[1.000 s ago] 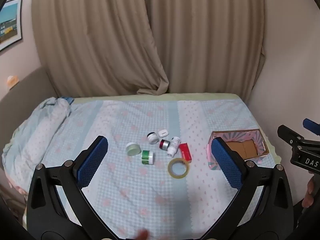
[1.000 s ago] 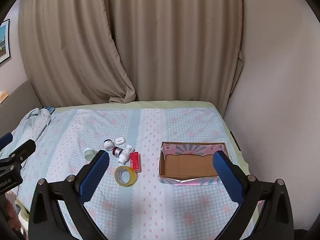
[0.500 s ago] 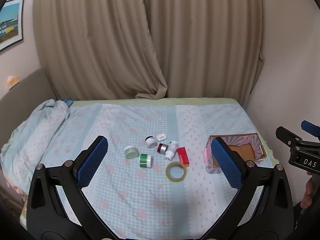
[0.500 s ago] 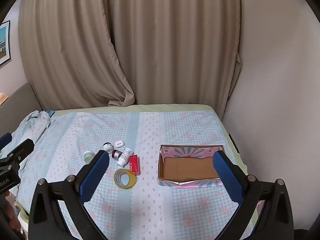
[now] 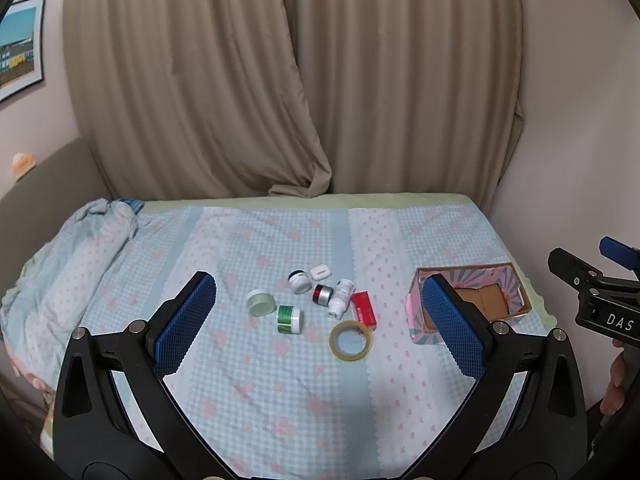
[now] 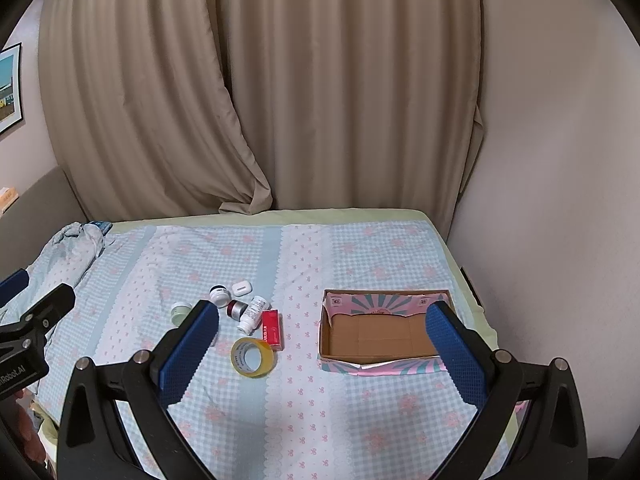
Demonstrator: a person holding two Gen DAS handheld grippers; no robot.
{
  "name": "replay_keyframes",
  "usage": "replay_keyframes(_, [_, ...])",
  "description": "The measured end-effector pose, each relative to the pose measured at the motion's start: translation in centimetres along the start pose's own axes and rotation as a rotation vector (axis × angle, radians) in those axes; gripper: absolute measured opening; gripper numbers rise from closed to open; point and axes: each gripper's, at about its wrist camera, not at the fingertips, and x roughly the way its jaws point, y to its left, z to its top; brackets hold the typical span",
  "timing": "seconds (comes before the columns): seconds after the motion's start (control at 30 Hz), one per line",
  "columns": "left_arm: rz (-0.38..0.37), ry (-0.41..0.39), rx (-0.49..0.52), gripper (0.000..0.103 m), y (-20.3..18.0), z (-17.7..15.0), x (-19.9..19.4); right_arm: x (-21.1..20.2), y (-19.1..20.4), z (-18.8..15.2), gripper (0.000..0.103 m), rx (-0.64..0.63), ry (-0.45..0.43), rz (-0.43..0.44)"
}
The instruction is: Organize rigid objects
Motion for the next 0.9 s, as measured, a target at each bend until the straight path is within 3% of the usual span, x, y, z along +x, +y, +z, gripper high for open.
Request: replay_keyframes(0.9, [0.020,-0.015,-0.004,0.102,0.7,0.0,-0.1,1.1,1.0,-0.2,0.103,0.004,-0.016,0.027])
